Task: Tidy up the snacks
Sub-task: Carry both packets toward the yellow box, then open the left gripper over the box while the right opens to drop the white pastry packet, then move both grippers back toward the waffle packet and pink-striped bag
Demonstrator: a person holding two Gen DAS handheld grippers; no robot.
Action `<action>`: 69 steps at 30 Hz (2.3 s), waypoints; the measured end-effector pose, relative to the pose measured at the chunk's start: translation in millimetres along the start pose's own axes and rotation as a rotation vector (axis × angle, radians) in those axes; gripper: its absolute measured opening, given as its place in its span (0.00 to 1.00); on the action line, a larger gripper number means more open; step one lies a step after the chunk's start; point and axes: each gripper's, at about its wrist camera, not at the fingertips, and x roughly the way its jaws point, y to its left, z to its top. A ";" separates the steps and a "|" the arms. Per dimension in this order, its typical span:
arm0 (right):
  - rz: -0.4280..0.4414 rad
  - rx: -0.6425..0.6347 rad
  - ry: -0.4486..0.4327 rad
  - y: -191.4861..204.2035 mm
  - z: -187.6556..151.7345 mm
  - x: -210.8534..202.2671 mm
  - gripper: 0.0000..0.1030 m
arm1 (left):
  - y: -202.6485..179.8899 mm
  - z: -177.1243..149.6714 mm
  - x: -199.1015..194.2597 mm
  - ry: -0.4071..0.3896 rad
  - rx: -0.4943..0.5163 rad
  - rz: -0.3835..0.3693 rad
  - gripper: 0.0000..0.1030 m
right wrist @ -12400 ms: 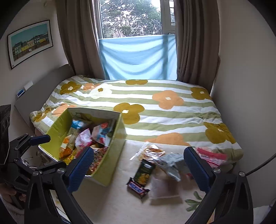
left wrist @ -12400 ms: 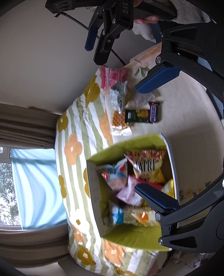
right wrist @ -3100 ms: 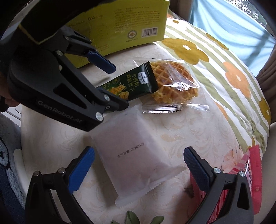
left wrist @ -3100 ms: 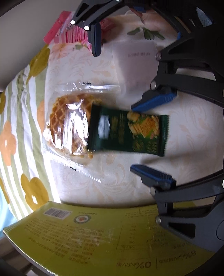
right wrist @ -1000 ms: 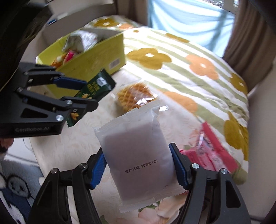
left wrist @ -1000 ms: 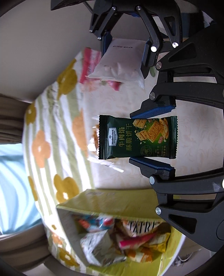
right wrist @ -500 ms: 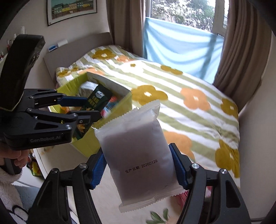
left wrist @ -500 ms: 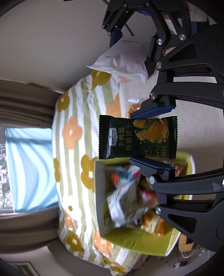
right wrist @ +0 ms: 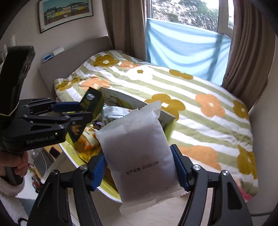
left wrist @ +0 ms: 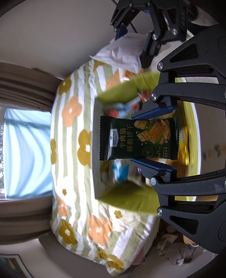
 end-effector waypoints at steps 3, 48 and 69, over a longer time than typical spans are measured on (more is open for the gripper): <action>0.004 0.049 0.030 14.5 4.4 20.8 0.63 | 27.5 -5.8 15.6 0.041 -0.001 -0.008 0.39; -0.018 0.085 0.121 41.6 -23.1 59.7 0.99 | 81.4 -60.5 30.7 0.118 -0.137 0.033 1.00; -0.199 0.260 -0.011 -31.0 -69.5 -37.5 0.99 | -37.9 -29.2 1.9 0.004 0.033 -0.052 1.00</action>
